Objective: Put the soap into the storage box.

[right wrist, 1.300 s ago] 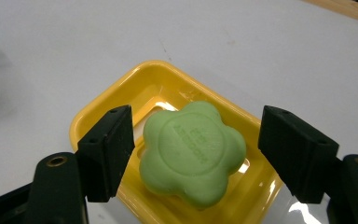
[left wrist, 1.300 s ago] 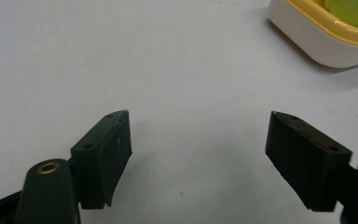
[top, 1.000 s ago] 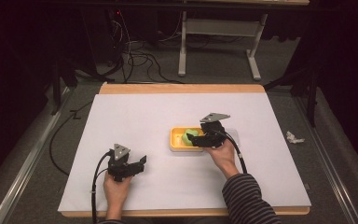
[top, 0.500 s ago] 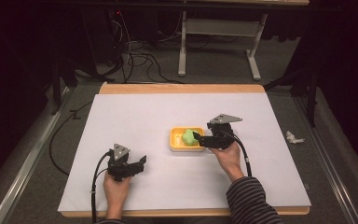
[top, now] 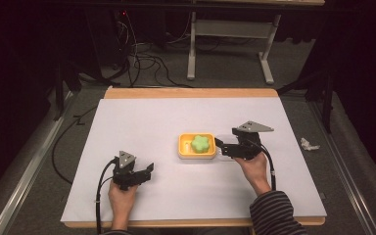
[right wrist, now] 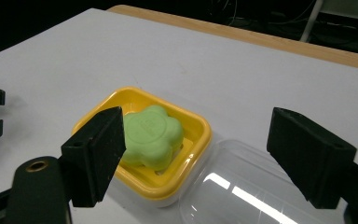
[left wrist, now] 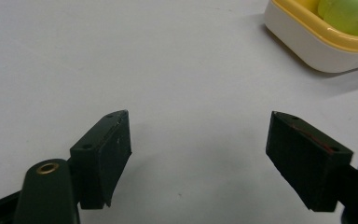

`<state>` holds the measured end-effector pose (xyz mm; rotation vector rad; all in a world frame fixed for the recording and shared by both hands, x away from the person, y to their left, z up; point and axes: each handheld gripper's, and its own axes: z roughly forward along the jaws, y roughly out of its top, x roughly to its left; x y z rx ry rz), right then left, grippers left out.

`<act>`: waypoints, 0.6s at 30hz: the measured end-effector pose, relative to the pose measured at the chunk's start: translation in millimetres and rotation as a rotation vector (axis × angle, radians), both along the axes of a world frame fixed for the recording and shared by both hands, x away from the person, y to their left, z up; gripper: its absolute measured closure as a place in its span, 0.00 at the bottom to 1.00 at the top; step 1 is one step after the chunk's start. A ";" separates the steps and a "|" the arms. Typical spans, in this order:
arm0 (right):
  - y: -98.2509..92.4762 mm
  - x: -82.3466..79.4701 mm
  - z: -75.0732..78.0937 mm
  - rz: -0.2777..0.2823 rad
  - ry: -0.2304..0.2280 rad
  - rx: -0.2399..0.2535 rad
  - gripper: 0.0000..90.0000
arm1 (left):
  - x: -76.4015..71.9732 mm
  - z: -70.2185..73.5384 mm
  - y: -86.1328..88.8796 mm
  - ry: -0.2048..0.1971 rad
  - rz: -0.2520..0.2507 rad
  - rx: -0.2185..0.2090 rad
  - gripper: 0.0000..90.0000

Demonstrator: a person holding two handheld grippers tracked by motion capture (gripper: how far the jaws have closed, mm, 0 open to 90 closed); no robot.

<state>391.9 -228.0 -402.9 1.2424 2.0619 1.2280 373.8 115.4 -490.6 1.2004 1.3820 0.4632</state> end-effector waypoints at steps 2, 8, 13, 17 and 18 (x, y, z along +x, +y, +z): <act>-0.3 -1.1 0.3 -0.005 0.002 0.007 0.22 | 0.0 0.0 0.0 -0.001 0.000 0.000 0.25; -7.8 -9.6 3.7 -0.063 -0.018 -0.036 0.22 | 0.4 -0.1 -0.1 0.003 0.001 -0.002 0.25; -15.7 -13.3 5.0 -0.064 -0.017 -0.060 0.22 | 0.2 0.0 -0.2 0.002 -0.001 -0.003 0.25; -25.8 -17.0 6.7 -0.066 -0.022 -0.049 0.22 | -0.2 0.0 -0.2 0.002 -0.003 0.003 0.26; -30.3 -20.3 7.5 -0.073 -0.028 -0.037 0.22 | -0.2 0.0 -0.2 0.002 -0.002 0.003 0.26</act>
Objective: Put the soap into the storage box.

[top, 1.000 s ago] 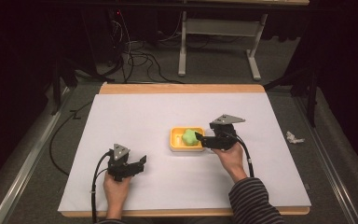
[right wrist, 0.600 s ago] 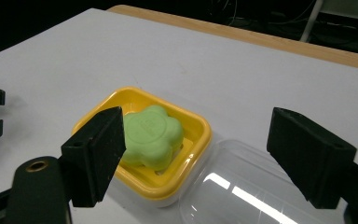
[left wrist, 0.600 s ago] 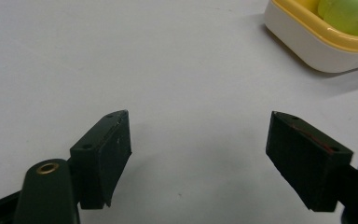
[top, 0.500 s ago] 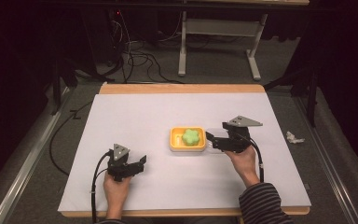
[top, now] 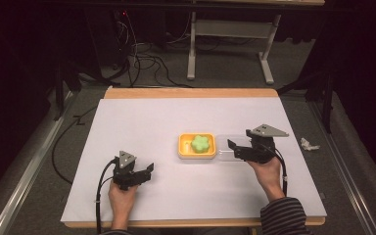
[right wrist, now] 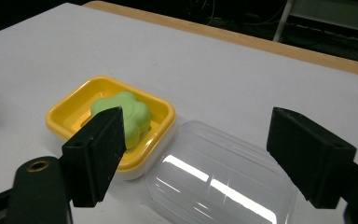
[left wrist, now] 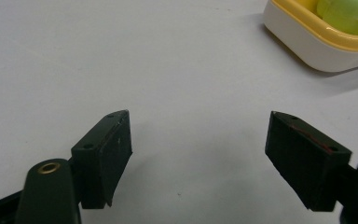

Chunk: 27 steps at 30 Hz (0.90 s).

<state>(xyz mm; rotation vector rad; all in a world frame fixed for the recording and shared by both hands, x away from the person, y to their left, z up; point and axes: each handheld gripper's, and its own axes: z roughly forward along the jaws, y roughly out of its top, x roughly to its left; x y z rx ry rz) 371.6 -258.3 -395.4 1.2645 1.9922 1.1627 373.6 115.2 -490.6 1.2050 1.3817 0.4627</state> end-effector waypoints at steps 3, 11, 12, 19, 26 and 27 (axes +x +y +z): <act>-4.5 -3.0 0.8 -0.010 -0.008 0.006 0.20 | 0.3 0.0 -0.2 -0.001 0.003 -0.005 0.26; -18.2 -12.2 4.3 -0.011 -0.021 0.029 0.20 | 0.1 0.0 0.1 -0.001 0.005 0.001 0.25; -18.2 -12.2 4.3 -0.011 -0.021 0.029 0.20 | 0.1 0.0 0.1 -0.001 0.005 0.001 0.25; -28.3 -20.9 6.7 -0.023 -0.030 0.046 0.20 | 0.1 0.7 1.7 -0.008 0.015 -0.014 0.23; -38.3 -28.9 6.3 -0.049 -0.038 0.047 0.22 | -0.3 1.0 1.7 -0.011 0.013 -0.017 0.23; -38.5 -29.7 5.6 -0.056 -0.028 0.036 0.22 | -0.2 0.9 1.6 -0.011 0.014 -0.017 0.23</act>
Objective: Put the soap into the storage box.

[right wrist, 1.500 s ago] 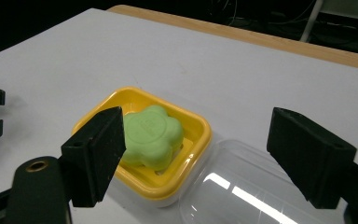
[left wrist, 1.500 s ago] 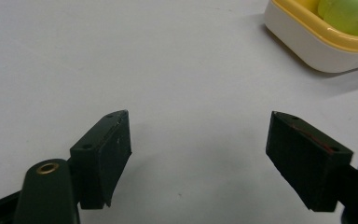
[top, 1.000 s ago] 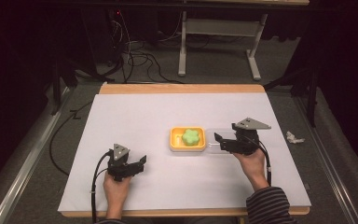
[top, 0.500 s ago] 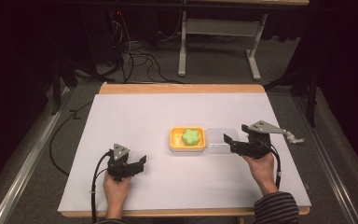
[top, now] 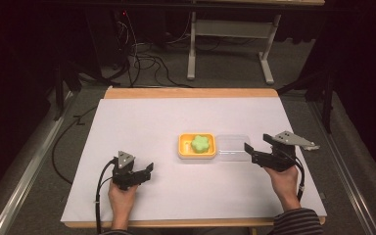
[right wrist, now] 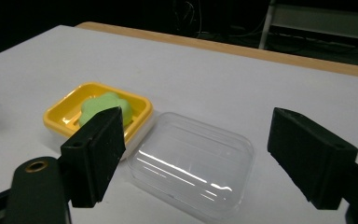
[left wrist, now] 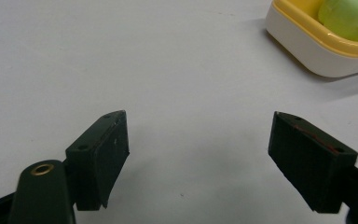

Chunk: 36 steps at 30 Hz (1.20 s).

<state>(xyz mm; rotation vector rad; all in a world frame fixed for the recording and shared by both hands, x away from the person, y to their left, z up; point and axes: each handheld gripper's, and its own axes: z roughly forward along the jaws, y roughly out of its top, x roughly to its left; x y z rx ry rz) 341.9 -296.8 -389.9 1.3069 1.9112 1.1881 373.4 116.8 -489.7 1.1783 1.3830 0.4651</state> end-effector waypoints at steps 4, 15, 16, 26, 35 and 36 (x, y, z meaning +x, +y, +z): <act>-1.5 -3.1 -3.9 -0.011 0.016 -0.025 0.23 | 0.0 0.0 0.1 0.001 -0.001 0.000 0.23; -10.4 -15.8 -12.8 -0.034 0.018 -0.032 0.27 | 0.0 0.0 0.1 0.000 -0.001 0.000 0.23; -10.7 -16.6 -13.7 -0.037 0.019 -0.041 0.27 | 0.0 0.0 0.1 0.000 -0.001 -0.001 0.23; -16.5 -22.1 -26.8 -0.043 0.038 -0.032 0.29 | -0.3 0.1 0.1 0.000 -0.004 0.001 0.23; -14.3 -23.6 -40.1 -0.067 0.049 -0.061 0.31 | -0.6 -0.3 -0.4 0.007 -0.007 0.017 0.23; -13.8 -23.5 -42.0 -0.071 0.055 -0.051 0.31 | -0.6 -0.3 -0.7 0.004 -0.007 0.013 0.23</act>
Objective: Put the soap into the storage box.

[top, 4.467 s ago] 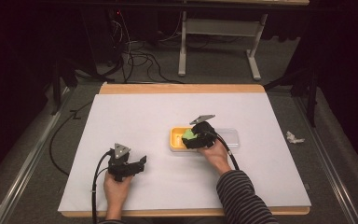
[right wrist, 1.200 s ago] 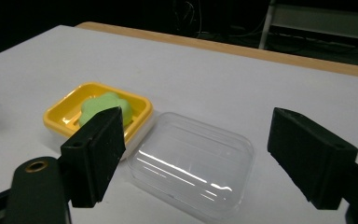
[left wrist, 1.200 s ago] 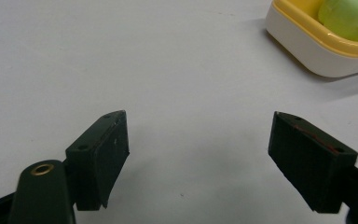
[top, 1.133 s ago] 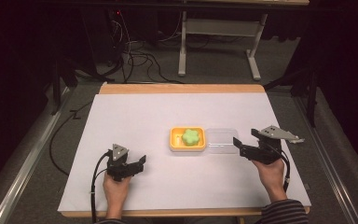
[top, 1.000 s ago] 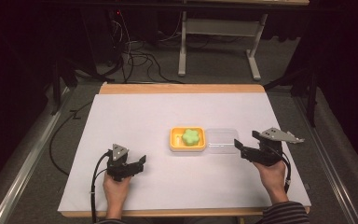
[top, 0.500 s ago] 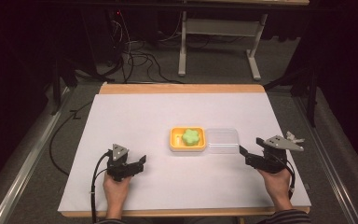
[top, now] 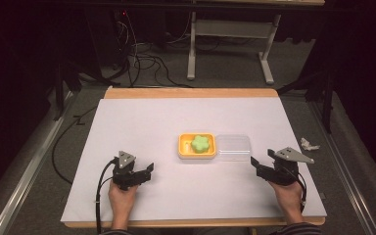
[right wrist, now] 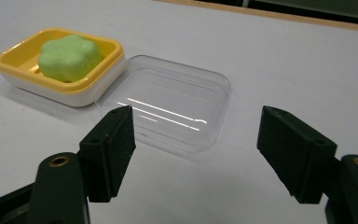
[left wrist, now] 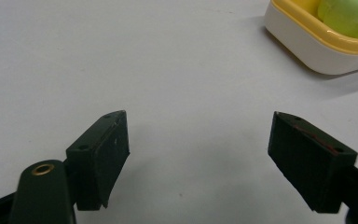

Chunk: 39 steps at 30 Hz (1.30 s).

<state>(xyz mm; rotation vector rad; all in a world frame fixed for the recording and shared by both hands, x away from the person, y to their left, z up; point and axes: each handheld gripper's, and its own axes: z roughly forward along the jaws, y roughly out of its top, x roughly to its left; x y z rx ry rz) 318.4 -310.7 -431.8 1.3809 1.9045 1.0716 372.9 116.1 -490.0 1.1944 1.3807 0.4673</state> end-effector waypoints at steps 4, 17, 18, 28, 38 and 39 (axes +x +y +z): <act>2.0 2.5 -10.1 0.000 0.021 -0.008 0.31 | 0.2 0.1 0.3 -0.001 0.000 -0.003 0.23; 3.4 4.8 -21.3 -0.001 0.039 -0.010 0.32 | 0.6 0.0 0.4 -0.002 0.003 -0.005 0.23; 3.6 4.9 -22.1 -0.003 0.042 -0.011 0.32 | 0.7 -0.1 0.4 -0.001 0.003 -0.006 0.23; 4.2 8.7 -29.0 0.000 0.055 -0.019 0.32 | 0.8 -0.2 0.3 0.003 0.003 -0.006 0.23; 4.7 10.7 -36.6 0.004 0.056 -0.009 0.33 | 0.7 -0.2 0.1 0.002 0.002 -0.005 0.23; 4.9 10.6 -37.0 0.002 0.061 -0.008 0.33 | 0.7 -0.2 0.1 0.002 0.002 -0.005 0.23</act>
